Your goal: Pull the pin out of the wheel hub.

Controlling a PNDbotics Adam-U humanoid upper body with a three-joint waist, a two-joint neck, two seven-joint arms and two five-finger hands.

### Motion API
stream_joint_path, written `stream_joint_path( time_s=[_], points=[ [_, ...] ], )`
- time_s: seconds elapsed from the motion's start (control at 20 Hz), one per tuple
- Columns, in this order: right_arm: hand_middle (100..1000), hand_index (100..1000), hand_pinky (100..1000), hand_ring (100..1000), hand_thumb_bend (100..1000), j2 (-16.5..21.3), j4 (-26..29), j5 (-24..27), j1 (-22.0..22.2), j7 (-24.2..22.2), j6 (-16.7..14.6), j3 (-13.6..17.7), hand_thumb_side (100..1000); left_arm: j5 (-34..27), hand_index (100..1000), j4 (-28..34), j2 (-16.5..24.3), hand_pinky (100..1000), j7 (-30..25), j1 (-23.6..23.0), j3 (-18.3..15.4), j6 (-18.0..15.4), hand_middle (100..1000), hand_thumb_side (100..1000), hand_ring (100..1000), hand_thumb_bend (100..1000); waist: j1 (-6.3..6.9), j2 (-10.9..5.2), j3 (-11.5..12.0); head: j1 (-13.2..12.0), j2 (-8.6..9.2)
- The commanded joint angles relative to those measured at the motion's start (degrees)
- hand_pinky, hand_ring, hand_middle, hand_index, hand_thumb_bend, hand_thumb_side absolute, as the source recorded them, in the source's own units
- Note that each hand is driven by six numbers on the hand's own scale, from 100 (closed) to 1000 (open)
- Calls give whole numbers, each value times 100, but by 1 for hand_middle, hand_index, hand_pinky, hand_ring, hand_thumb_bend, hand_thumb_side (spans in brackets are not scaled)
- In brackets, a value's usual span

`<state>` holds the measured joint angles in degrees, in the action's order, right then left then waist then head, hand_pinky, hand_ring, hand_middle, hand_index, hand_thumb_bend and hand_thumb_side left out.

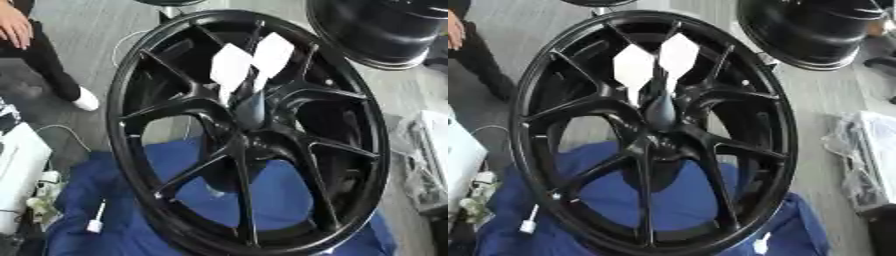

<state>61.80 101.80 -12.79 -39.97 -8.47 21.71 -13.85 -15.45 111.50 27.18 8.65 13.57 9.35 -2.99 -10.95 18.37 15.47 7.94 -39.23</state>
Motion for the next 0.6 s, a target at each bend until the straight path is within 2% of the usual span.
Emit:
stream_joint_path(
  time_s=[0.05,0.1,0.35,0.6],
  points=[
    [791,986,909,830,540,342,198,149,-69,-261,-93,-112,754,-10,670,54,116,551,-24,32,-27,7,580,807,750,142,33,-115,9,4,-25],
    [790,985,906,830,436,362,246,193,-89,-394,-160,-166,744,-9,670,53,120,551,-33,34,-23,10,580,807,750,139,30,-116,15,11,-27],
    [793,986,904,838,438,400,356,187,-194,-997,-467,-282,715,-5,669,52,133,551,-54,36,-20,18,581,806,749,136,26,-118,31,42,-24],
    [785,977,897,836,442,373,363,257,-306,-1526,-714,-416,596,-10,669,62,135,552,-67,50,-15,20,582,802,750,134,33,-129,36,54,-3]
  ],
)
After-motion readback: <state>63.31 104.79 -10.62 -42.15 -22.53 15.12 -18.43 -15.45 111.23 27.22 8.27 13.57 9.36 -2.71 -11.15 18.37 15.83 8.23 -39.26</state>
